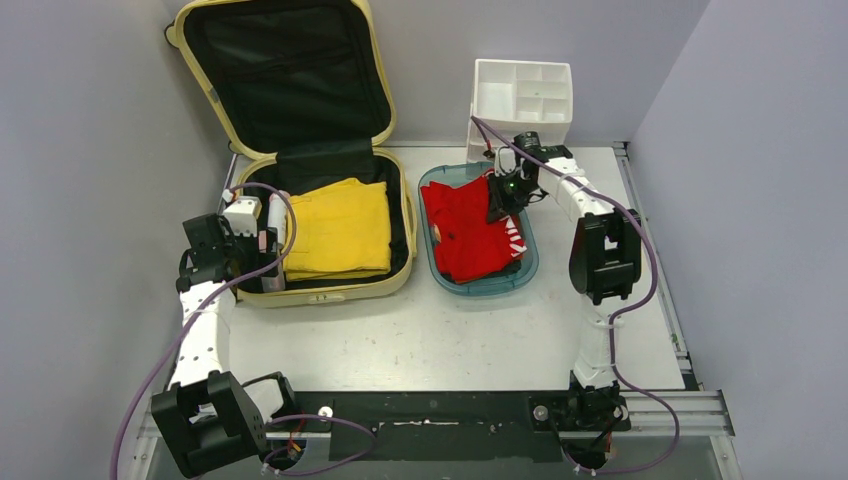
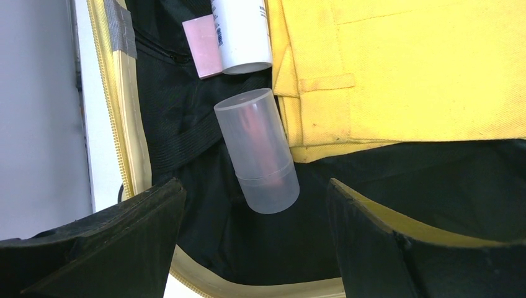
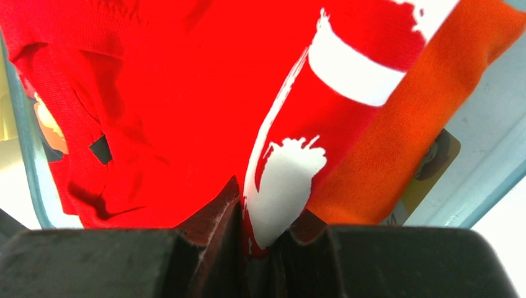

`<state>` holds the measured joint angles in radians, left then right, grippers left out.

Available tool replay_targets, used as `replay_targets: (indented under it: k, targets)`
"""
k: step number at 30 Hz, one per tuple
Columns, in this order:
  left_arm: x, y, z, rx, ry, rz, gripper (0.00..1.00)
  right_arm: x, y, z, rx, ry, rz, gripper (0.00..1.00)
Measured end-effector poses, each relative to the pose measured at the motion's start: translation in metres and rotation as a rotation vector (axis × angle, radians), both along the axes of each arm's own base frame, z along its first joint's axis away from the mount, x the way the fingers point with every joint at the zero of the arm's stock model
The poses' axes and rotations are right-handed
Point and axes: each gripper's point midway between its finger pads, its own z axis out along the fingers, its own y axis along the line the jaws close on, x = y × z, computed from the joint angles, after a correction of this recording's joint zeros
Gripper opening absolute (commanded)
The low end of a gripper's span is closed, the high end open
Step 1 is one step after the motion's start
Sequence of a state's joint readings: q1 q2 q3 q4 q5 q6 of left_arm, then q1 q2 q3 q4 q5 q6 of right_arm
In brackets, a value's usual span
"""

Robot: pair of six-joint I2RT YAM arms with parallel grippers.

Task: Open, take out, and arrange the luggage
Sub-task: Place the clothes in the bin.

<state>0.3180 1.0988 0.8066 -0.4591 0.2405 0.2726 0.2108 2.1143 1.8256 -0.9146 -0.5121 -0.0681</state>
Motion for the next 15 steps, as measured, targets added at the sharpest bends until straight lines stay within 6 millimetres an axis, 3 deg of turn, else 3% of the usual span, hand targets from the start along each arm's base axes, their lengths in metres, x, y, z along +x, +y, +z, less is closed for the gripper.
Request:
replay_targets:
  k: [6,8,15]
  targets:
    - [0.0,0.0,0.0,-0.002,-0.001,-0.001,0.81,-0.001,-0.005,-0.008,-0.028,0.005,-0.01,0.0]
    - [0.0,0.0,0.0,-0.002,0.0,0.0,0.81,-0.001,-0.007,-0.011,-0.039,0.002,-0.015,0.05]
    - [0.0,0.0,-0.001,-0.004,0.0,0.001,0.81,0.002,-0.013,-0.014,-0.075,-0.007,-0.028,0.44]
